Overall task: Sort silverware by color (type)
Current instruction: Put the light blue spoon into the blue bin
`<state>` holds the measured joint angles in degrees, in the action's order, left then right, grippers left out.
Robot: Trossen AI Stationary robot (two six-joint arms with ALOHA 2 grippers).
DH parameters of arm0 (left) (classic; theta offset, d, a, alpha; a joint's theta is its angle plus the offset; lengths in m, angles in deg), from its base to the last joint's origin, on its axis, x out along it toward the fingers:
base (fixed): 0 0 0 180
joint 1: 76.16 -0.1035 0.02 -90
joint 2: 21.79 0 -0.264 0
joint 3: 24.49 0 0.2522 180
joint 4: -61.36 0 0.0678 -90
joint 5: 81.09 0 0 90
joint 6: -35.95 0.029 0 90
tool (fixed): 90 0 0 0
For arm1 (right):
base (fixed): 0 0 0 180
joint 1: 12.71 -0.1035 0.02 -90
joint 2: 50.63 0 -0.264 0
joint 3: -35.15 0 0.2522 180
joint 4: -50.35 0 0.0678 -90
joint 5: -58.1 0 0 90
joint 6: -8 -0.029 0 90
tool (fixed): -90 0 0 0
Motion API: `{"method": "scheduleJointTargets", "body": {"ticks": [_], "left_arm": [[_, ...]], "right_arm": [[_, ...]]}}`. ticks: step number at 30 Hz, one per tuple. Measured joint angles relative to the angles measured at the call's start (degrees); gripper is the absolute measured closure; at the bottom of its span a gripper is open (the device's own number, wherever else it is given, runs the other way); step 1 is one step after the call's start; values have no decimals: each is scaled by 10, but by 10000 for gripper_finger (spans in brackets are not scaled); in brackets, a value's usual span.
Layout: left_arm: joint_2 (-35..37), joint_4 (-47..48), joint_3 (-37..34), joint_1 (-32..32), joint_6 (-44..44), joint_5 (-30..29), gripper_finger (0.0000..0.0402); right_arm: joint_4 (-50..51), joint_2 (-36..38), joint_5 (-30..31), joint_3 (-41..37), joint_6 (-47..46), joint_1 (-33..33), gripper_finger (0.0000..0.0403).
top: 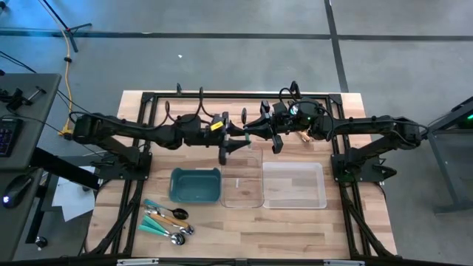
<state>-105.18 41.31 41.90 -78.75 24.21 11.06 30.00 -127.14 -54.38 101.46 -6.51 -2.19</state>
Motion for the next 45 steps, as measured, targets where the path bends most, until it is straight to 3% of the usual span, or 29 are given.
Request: {"method": "scheduleJointTargets", "body": {"ticks": [7, 23, 30, 36, 45], "left_arm": [[-16, -26, 0, 0, 1, -11, 346], [-1, -2, -1, -8, 15, -15, 348], [62, 100, -2, -12, 58, -10, 348], [142, 223, -8, -11, 74, -10, 348], [293, 212, -135, -2, 26, -21, 348]], "right_arm": [[1, 0, 0, 0, 0, 0, 387], [42, 10, -1, 0, -17, 7, 253], [156, 72, 28, 0, 23, 36, 205], [225, 122, 30, 0, 30, 57, 190], [277, 156, 30, 0, 37, 75, 190]]}}
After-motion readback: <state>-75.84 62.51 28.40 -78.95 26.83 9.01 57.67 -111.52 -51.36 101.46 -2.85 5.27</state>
